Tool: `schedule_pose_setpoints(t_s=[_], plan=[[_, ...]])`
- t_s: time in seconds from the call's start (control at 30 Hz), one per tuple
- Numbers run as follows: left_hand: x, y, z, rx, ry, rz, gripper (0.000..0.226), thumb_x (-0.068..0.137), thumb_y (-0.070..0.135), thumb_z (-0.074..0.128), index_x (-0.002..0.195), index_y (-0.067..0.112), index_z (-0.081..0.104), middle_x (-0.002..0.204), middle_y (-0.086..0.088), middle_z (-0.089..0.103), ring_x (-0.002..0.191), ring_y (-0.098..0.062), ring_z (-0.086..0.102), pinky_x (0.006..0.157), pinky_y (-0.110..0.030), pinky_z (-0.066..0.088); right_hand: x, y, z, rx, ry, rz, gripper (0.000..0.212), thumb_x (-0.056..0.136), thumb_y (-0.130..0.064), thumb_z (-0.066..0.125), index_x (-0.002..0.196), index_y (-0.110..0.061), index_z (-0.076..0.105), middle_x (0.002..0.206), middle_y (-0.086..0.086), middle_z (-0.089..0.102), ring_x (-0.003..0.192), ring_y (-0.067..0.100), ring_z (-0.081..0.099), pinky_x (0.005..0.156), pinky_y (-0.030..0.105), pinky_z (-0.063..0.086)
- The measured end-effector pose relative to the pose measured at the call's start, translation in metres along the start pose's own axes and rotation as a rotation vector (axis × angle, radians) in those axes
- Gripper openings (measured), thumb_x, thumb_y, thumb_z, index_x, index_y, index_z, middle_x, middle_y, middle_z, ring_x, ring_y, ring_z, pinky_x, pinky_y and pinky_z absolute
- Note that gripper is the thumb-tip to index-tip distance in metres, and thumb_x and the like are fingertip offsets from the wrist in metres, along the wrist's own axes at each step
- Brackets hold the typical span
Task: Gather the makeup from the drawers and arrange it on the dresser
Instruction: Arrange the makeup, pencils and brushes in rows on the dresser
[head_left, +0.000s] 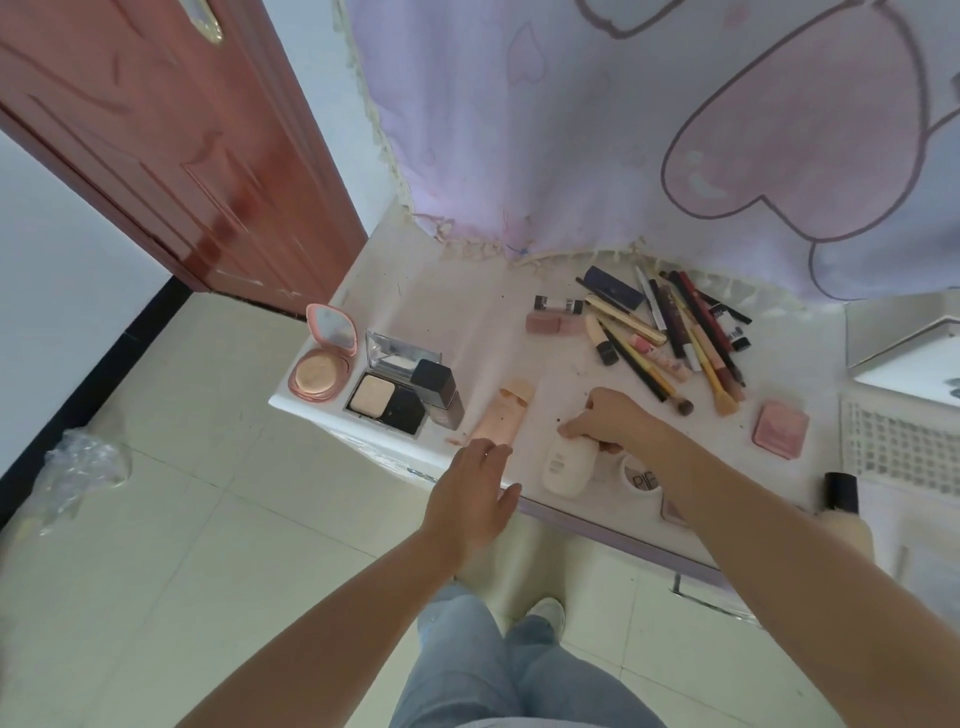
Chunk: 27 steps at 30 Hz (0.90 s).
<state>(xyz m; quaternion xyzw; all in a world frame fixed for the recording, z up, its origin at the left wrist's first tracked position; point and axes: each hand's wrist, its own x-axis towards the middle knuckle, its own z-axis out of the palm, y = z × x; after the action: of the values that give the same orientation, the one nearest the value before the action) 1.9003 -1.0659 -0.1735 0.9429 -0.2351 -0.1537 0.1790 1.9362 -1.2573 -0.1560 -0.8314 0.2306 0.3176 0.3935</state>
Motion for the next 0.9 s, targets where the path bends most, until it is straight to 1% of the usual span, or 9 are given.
schedule_pose_setpoints(t_s=[0.17,0.23,0.3,0.37,0.47,0.63,0.7,0.77,0.9], plan=[[0.006,0.024,0.001,0.041,-0.055,0.114,0.072,0.09,0.039,0.052,0.145,0.009,0.017,0.152,-0.008,0.018,0.14,-0.021,0.021,0.112,-0.028,0.023,-0.025,0.0,-0.011,0.197,0.092,-0.009,0.026,0.09,-0.027,0.054,0.071,-0.01,0.05,0.06,0.006,0.052,0.048,0.012,0.047,0.045,0.018,0.037],[0.011,0.029,0.001,0.053,0.022,0.123,0.069,0.09,0.035,0.053,0.144,0.007,0.021,0.151,-0.013,0.023,0.138,-0.025,0.027,0.111,-0.03,0.028,-0.041,-0.002,-0.017,0.289,0.103,-0.004,0.031,0.093,-0.029,0.049,0.068,-0.01,0.051,0.055,0.007,0.051,0.039,0.011,0.042,0.04,0.017,0.034],[0.02,0.032,-0.002,0.045,0.199,0.243,0.052,0.084,0.032,0.053,0.127,0.004,0.042,0.125,-0.022,0.055,0.113,-0.03,0.058,0.093,-0.032,0.05,-0.058,-0.002,-0.021,0.347,0.108,0.018,0.032,0.095,-0.03,0.044,0.072,-0.009,0.05,0.053,0.006,0.047,0.03,0.008,0.036,0.034,0.015,0.029],[0.028,0.031,-0.002,-0.006,0.327,0.381,0.037,0.079,0.03,0.045,0.108,0.007,0.047,0.097,-0.016,0.068,0.09,-0.021,0.063,0.077,-0.023,0.051,-0.074,-0.002,-0.022,0.381,0.104,0.057,0.03,0.097,-0.03,0.039,0.078,-0.008,0.047,0.056,0.005,0.045,0.026,0.006,0.034,0.032,0.014,0.025],[0.034,0.034,-0.006,-0.015,0.384,0.538,0.027,0.085,0.028,0.041,0.102,0.008,0.045,0.087,-0.013,0.068,0.081,-0.012,0.051,0.087,-0.026,0.036,-0.087,0.001,-0.024,0.412,0.108,0.124,0.03,0.097,-0.029,0.036,0.076,-0.01,0.045,0.057,0.002,0.041,0.028,0.006,0.03,0.031,0.011,0.022],[0.033,0.039,-0.017,-0.103,0.471,0.664,0.042,0.098,0.042,0.023,0.107,0.008,0.044,0.101,-0.011,0.054,0.085,-0.014,0.044,0.081,-0.028,0.04,-0.099,0.006,-0.034,0.608,-0.012,0.14,0.03,0.096,-0.028,0.038,0.073,-0.01,0.046,0.051,0.0,0.04,0.027,0.005,0.025,0.028,0.012,0.02],[0.03,0.044,-0.025,-0.225,0.451,0.614,0.045,0.096,0.048,0.022,0.106,0.01,0.042,0.093,-0.017,0.06,0.08,-0.012,0.05,0.065,-0.022,0.045,-0.105,0.007,-0.037,0.726,-0.086,0.127,0.031,0.097,-0.028,0.038,0.073,-0.01,0.044,0.043,-0.002,0.038,0.027,0.005,0.022,0.028,0.011,0.017],[0.027,0.048,-0.034,-0.295,0.437,0.574,0.045,0.096,0.051,0.021,0.101,0.011,0.04,0.082,-0.018,0.061,0.064,-0.015,0.053,0.054,-0.014,0.039,-0.108,0.005,-0.036,0.8,-0.138,0.128,0.03,0.097,-0.028,0.036,0.074,-0.01,0.043,0.039,-0.004,0.036,0.026,0.004,0.021,0.027,0.01,0.016],[0.027,0.044,-0.048,-0.195,0.487,0.588,0.046,0.098,0.048,0.017,0.092,0.009,0.04,0.067,-0.014,0.06,0.049,-0.011,0.054,0.043,0.001,0.025,-0.11,-0.001,-0.03,0.875,-0.201,0.132,0.033,0.097,-0.028,0.032,0.072,-0.01,0.043,0.038,-0.003,0.035,0.025,0.005,0.022,0.029,0.008,0.016]])
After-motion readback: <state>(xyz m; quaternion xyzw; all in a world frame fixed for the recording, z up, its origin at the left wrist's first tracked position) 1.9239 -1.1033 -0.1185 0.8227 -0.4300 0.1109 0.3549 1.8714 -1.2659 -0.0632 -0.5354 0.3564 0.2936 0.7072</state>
